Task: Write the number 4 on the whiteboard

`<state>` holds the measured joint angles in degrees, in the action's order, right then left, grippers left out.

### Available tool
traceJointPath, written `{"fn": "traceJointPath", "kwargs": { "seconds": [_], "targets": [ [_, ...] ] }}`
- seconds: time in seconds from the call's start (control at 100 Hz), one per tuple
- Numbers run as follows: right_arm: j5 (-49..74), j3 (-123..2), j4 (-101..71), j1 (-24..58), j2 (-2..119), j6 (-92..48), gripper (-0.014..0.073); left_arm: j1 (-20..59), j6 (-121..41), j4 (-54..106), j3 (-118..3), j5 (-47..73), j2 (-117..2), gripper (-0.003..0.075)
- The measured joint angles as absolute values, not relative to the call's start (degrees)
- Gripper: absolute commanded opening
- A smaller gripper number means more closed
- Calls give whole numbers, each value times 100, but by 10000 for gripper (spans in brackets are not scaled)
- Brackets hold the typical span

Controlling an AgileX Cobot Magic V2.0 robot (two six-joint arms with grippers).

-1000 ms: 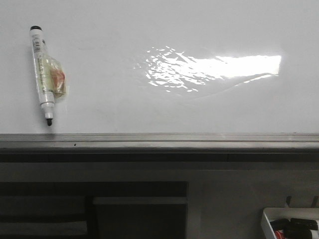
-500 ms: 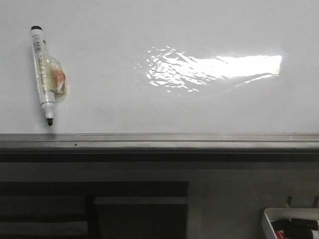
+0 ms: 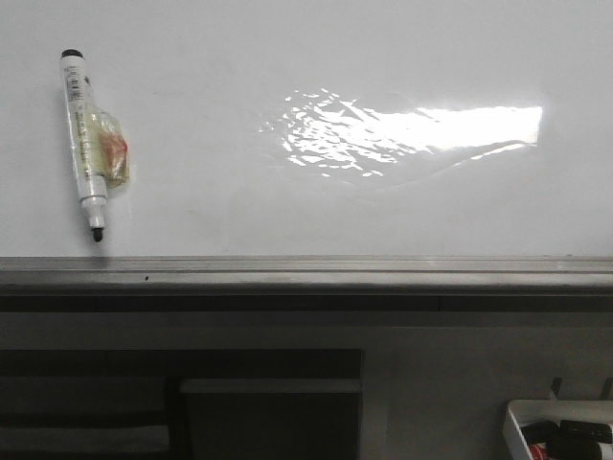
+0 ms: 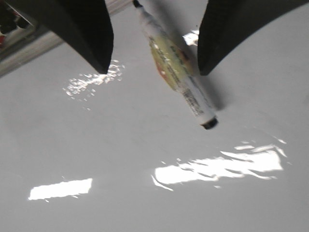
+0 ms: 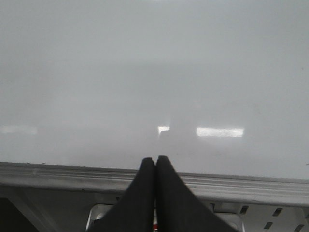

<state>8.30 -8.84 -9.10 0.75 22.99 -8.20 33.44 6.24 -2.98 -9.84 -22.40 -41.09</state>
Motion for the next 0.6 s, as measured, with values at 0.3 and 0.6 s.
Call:
{"fn": "traceJointPath", "kwargs": {
  "seconds": [0.3,0.6],
  "targets": [
    [830,-884,-910,75,2308,-820,-61,3816,1077,719,-1071,-2583,-5400,484],
    [830,-884,-910,75,2308,-820,-61,3908,2083,770,-1362,-2866,-6347,483]
  ]
}}
